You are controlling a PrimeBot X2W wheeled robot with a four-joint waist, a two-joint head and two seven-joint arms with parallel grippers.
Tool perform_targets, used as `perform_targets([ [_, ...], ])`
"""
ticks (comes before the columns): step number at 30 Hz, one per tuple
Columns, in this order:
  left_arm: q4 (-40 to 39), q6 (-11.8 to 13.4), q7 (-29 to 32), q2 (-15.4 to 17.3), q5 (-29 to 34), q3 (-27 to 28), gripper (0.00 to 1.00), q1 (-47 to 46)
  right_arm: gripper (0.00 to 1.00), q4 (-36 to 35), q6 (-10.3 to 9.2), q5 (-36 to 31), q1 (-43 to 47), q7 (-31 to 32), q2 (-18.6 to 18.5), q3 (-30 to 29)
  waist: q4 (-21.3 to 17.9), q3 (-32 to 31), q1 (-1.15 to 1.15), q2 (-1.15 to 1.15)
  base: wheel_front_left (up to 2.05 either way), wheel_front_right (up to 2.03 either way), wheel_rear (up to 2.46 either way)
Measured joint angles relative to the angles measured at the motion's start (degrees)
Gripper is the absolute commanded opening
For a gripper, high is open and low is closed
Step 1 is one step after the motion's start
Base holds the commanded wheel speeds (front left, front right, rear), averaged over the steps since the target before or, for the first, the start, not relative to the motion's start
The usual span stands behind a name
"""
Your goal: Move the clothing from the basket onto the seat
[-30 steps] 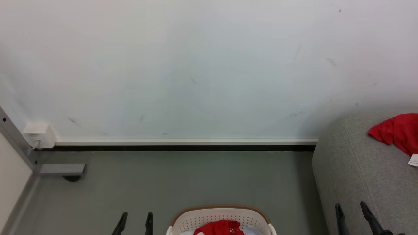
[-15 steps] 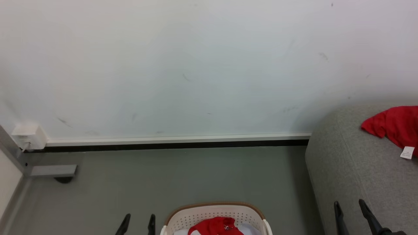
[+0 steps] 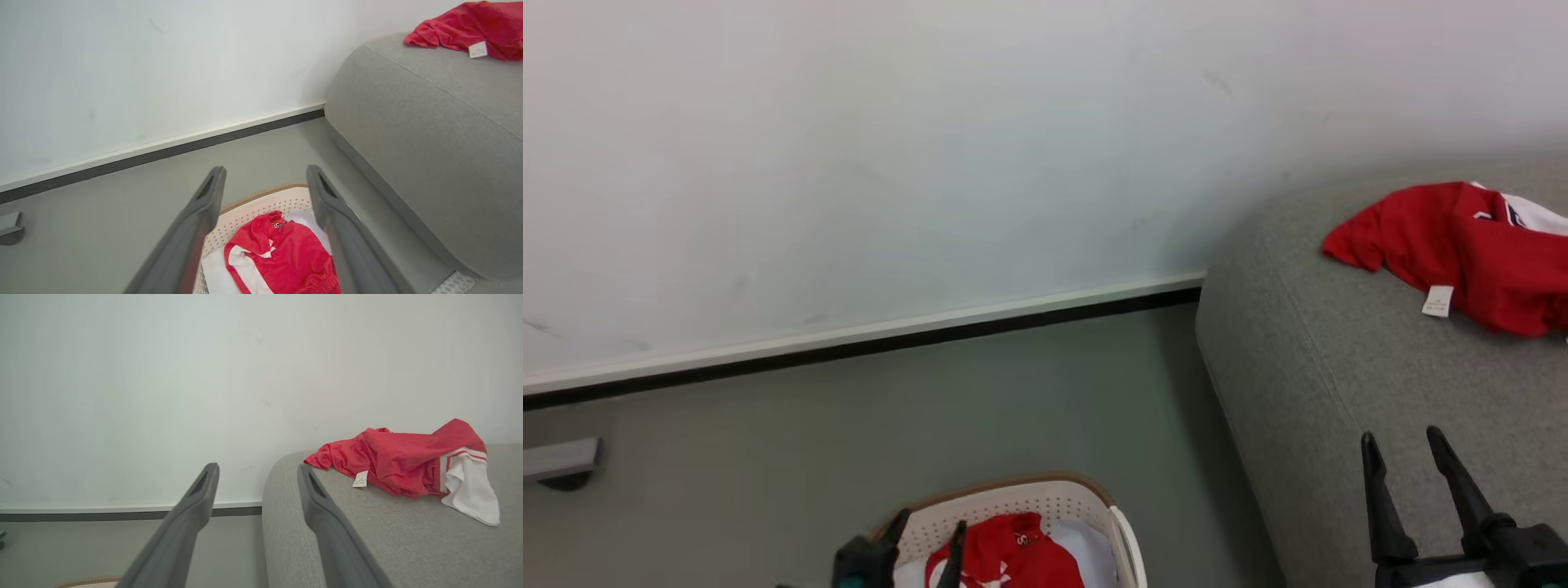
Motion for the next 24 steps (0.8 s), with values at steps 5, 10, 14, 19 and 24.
perform_targets([
  [5, 7.8, -1.1, 3.3, 0.0, 1.6, -2.2, 1.0, -6.7, 1.0, -3.0, 0.0, 0.7, -2.5, 0.0, 0.0, 0.5, -2.7, 4.1, 0.0, 0.0, 0.0, 0.0, 0.0],
  [10, 14.2, -2.1, 6.2, 0.1, 2.3, -3.6, 1.0, -12.8, 1.0, -5.9, 0.0, 1.6, -4.6, 0.0, 0.1, 0.8, -5.1, 9.4, 0.01, 0.0, 0.0, 0.0, 0.0],
  [14, 18.8, -2.9, 8.1, 0.3, 3.1, -4.7, 1.0, -17.4, 1.0, -7.9, 0.0, 2.3, -6.1, 0.0, 0.1, 0.9, -6.5, 14.1, 0.01, 0.0, 0.0, 0.0, 0.0],
  [19, 24.9, -3.9, 11.2, 0.3, 3.7, -6.1, 1.0, -22.5, 1.0, -9.8, 0.0, 4.2, -8.3, 0.0, 0.1, 1.4, -7.7, 19.9, 0.01, 0.0, 0.0, 0.0, 0.0],
  [24, 29.7, -4.3, 12.6, -0.1, 4.3, -7.9, 1.0, -27.4, 1.0, -11.4, 0.0, 5.0, -10.1, 0.0, 0.2, 1.9, -8.1, 25.4, 0.02, 0.0, 0.0, 0.0, 0.0],
])
